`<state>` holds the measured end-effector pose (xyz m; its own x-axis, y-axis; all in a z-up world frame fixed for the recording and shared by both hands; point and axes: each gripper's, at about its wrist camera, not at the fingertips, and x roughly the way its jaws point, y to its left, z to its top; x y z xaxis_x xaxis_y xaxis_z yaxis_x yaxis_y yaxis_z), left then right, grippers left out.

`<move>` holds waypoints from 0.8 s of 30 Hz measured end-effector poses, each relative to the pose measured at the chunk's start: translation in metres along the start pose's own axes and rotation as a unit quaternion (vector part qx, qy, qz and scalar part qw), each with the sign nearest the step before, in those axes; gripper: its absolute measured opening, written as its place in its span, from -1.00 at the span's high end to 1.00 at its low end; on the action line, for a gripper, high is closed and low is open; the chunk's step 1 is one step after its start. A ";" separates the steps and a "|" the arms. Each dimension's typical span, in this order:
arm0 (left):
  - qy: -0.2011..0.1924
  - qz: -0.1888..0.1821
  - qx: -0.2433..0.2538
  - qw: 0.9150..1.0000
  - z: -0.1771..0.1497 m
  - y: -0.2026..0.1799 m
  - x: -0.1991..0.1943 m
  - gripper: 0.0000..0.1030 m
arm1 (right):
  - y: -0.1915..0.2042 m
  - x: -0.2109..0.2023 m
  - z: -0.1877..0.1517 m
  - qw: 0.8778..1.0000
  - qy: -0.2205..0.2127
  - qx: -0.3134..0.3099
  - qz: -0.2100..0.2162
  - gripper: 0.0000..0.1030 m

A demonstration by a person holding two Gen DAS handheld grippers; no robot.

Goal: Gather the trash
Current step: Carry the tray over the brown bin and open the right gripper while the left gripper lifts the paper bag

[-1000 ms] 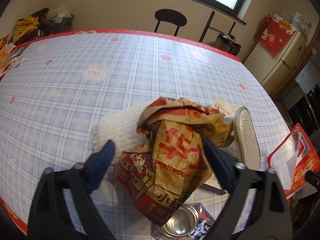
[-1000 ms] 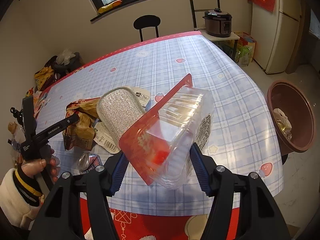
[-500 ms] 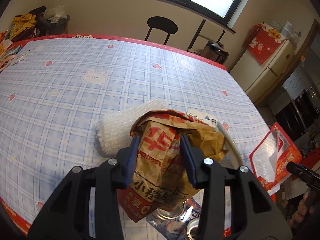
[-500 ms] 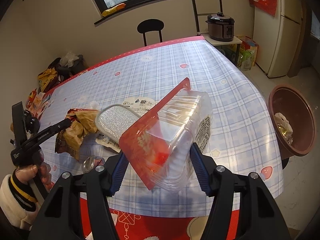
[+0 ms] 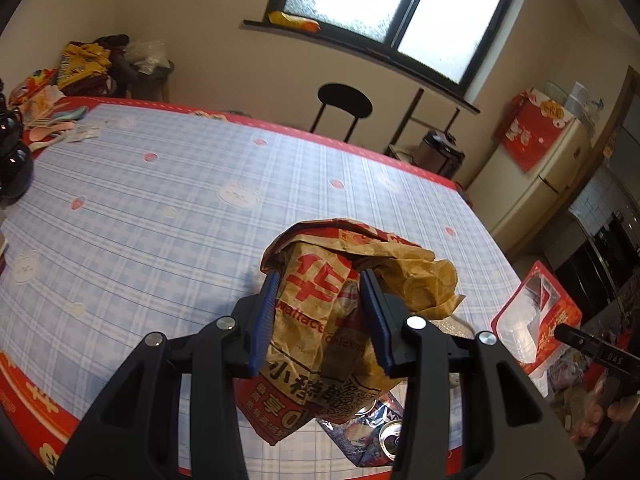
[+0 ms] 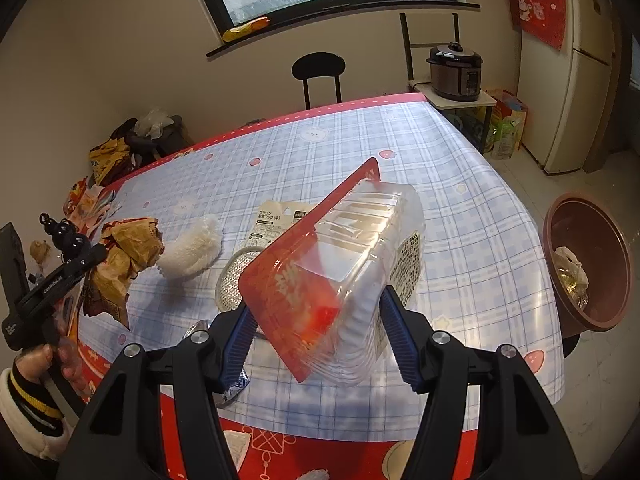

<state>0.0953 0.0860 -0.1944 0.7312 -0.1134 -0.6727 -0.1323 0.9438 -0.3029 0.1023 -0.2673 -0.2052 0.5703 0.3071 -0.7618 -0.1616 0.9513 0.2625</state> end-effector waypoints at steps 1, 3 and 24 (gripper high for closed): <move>-0.005 0.001 -0.003 1.000 0.003 0.002 -0.005 0.16 | 0.000 -0.001 0.001 1.000 -0.001 -0.001 0.002 -0.17; -0.016 0.006 -0.007 1.000 0.005 0.001 -0.017 0.16 | 0.000 -0.004 0.002 1.000 -0.004 -0.003 0.006 -0.17; -0.048 -0.003 0.015 0.999 0.011 -0.100 -0.046 0.15 | -0.075 -0.049 0.023 0.998 -0.056 0.002 0.012 -0.17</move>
<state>0.0825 0.0005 -0.1256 0.7934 -0.0896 -0.6021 -0.1083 0.9525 -0.2845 0.1048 -0.3543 -0.1741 0.6528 0.3250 -0.6843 -0.1733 0.9434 0.2828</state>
